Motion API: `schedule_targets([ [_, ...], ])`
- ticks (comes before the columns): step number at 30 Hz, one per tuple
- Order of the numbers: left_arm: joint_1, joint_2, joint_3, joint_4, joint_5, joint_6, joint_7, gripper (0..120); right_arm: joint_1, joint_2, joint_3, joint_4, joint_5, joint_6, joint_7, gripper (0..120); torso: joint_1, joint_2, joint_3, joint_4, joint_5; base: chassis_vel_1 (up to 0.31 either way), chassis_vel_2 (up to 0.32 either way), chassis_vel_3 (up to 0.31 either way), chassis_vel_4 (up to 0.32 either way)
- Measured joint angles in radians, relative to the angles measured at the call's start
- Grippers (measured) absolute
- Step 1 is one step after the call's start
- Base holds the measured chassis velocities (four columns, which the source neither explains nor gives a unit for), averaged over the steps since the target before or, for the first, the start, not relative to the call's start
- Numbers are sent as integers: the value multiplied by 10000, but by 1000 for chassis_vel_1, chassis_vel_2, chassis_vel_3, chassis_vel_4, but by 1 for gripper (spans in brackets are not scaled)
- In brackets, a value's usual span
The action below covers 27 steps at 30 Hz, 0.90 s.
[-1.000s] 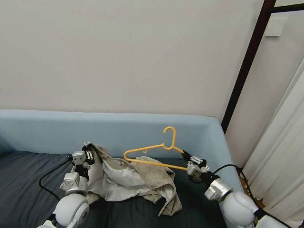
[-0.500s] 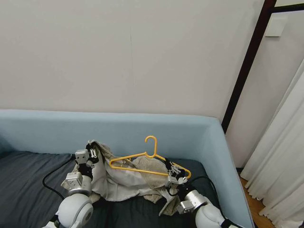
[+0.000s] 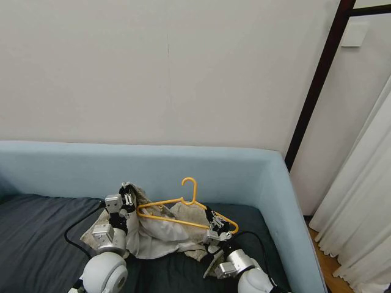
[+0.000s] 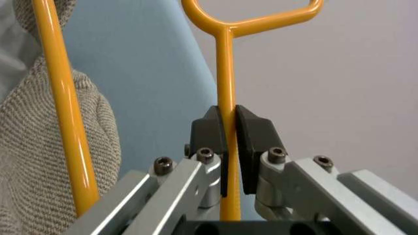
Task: Pick up the clothes from the sofa and hang them on the clothes hanger.
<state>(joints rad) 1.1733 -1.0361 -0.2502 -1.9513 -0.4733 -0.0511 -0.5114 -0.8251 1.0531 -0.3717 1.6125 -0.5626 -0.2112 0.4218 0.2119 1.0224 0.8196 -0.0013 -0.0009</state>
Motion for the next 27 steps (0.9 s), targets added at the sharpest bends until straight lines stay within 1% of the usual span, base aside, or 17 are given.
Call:
schedule_targets([
  [4, 247, -51, 166, -214, 87, -10, 35, 3, 189, 188, -192, -137, 465, -246, 177, 4, 0, 0, 0, 1, 1, 0, 0, 0, 0],
  [6, 464, -116, 378, -351, 268, -147, 221, 3, 363, 329, -420, -257, 837, -439, 344, 4, 0, 0, 0, 1, 0, 0, 0, 0, 0],
  [11, 646, -180, 644, -384, 513, -483, 606, 3, 602, 435, -672, -410, 1128, -474, 494, 4, 0, 0, 0, 0, 0, 0, 0, 0, 0],
  [13, 725, -205, 807, -383, 657, -701, 873, 3, 768, 491, -916, -427, 1657, -475, 673, 4, 1, 0, 0, -1, 0, 0, 0, 0, 0],
  [15, 731, -208, 825, -381, 672, -721, 897, 3, 794, 503, -955, -427, 1749, -476, 708, 4, 1, 0, 0, -1, 0, 0, 0, 0, 0],
  [17, 752, -219, 899, -367, 727, -800, 987, 3, 853, 532, -1041, -428, 1987, -471, 787, 4, 1, 0, 0, -1, 0, 0, 0, 0, 0],
  [18, 773, -242, 989, -327, 797, -891, 1091, 3, 930, 589, -1176, -427, 2347, -431, 929, 4, 0, 0, 0, -1, -1, 0, 0, 0, 0],
  [20, 773, -242, 989, -327, 797, -891, 1091, 3, 930, 589, -1176, -427, 2347, -431, 929, 4, 0, 0, 0, -1, -1, 0, 0, 0, 0],
  [21, 815, -310, 1161, -213, 964, -1055, 1251, 3, 1031, 745, -1327, -459, 2810, -263, 1203, 4, 1, 0, 0, -1, 1, 0, 0, 0, 0],
  [25, 933, -366, 1338, -61, 1236, -1222, 1358, 3, 1105, 910, -1438, -484, 3328, -84, 1537, 4, 1, 0, 0, -1, 0, 0, 0, 0, 0],
  [27, 1066, -372, 1390, 152, 1655, -1400, 1395, 3, 1121, 971, -1493, -360, 3835, -77, 1765, 4, 0, 0, 0, -1, 1, 0, 0, 0, 0],
])
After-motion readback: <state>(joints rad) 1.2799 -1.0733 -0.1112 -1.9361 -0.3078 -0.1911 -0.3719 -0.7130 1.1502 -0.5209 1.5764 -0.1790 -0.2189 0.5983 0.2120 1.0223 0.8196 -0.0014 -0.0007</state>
